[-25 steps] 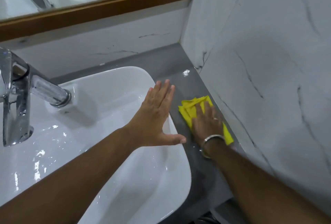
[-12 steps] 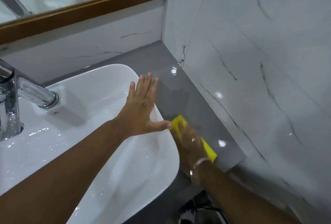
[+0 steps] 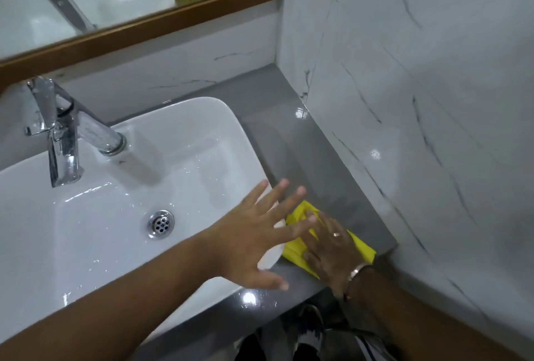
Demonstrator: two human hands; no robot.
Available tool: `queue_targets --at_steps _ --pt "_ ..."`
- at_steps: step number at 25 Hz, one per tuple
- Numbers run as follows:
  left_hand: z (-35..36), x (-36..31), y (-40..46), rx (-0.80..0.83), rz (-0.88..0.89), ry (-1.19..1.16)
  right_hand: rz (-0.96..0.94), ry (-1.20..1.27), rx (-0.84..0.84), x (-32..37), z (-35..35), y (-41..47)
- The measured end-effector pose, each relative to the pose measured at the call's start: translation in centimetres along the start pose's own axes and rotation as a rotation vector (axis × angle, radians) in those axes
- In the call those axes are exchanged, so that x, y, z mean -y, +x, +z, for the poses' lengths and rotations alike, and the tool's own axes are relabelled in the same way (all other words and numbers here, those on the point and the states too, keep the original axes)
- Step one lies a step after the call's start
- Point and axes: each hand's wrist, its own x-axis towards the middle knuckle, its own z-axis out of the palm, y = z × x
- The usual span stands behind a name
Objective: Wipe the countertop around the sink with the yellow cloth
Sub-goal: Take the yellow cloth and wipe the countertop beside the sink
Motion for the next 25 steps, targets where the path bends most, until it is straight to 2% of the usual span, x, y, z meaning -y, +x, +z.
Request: queue_targets --at_steps 1,2,4,5,6,7,9,10,11,12,13,15,16,17,18,19,20,21,22,24,25 --pt "0.5 -0.2 -0.4 0.025 0.024 0.0 0.001 -0.021 0.012 -1.5 -0.6 -0.2" --pt "0.8 -0.1 -0.4 0.045 0.028 -0.015 0.111 -0.032 0.03 -2.7 -1.2 0.0" --pt "1.1 0.4 0.0 0.072 0.031 -0.07 0.485 0.064 0.015 -3.9 -1.9 1.1" --pt "1.3 0.5 0.2 0.082 0.038 -0.086 0.579 0.098 0.006 -2.9 -1.7 1.5" --pt "1.4 0.6 0.3 0.086 0.042 -0.085 0.575 0.114 -0.002 -1.1 -1.5 1.9" --pt "1.5 0.7 0.4 0.093 0.044 -0.08 0.47 0.118 -0.008 1.3 -1.0 1.7" --pt "1.6 0.8 0.4 0.103 0.042 -0.078 0.082 0.096 0.022 4.4 -0.3 -0.1" --pt "1.7 0.9 0.5 0.102 0.042 -0.082 -0.066 0.091 0.029 3.4 -0.3 -0.7" --pt "1.7 0.8 0.4 0.1 0.039 -0.09 -0.129 0.068 0.008 1.5 -0.3 -0.7" --pt "1.7 0.8 0.4 0.101 0.037 -0.095 -0.067 0.015 -0.009 -0.4 -0.6 -0.4" --pt "1.8 0.7 0.4 0.102 0.035 -0.094 0.129 -0.005 -0.021 -2.4 -1.0 -0.2" --pt "1.8 0.7 0.5 0.098 0.032 -0.089 0.612 0.111 -0.063 -3.5 -1.4 0.0" --pt "1.8 0.6 0.5 0.09 0.03 -0.091 0.714 0.157 -0.086 -2.0 -1.4 0.2" --pt "1.8 0.6 0.4 0.082 0.028 -0.097 0.683 0.161 -0.124 0.3 -1.1 0.2" --pt "1.7 0.6 0.5 0.079 0.029 -0.107 0.493 0.144 -0.109 2.8 -0.6 -0.2" --pt "1.7 0.6 0.5 0.08 0.03 -0.112 0.217 0.115 -0.07 4.1 -0.2 -1.0" --pt "1.7 0.7 0.5 0.085 0.032 -0.107 -0.026 0.077 -0.036 3.3 0.1 -1.1" --pt "1.6 0.7 0.5 0.089 0.033 -0.097 -0.134 0.034 -0.026 1.3 0.1 -0.5" --pt "1.6 0.7 0.5 0.089 0.03 -0.085 -0.06 0.009 -0.028 -0.8 -0.2 0.4" --pt "1.5 0.4 0.6 0.091 0.021 -0.076 0.495 0.112 -0.073 -3.2 -1.5 2.0" --pt "1.5 0.3 0.5 0.09 0.015 -0.078 0.695 0.149 -0.101 -2.6 -1.4 2.2"
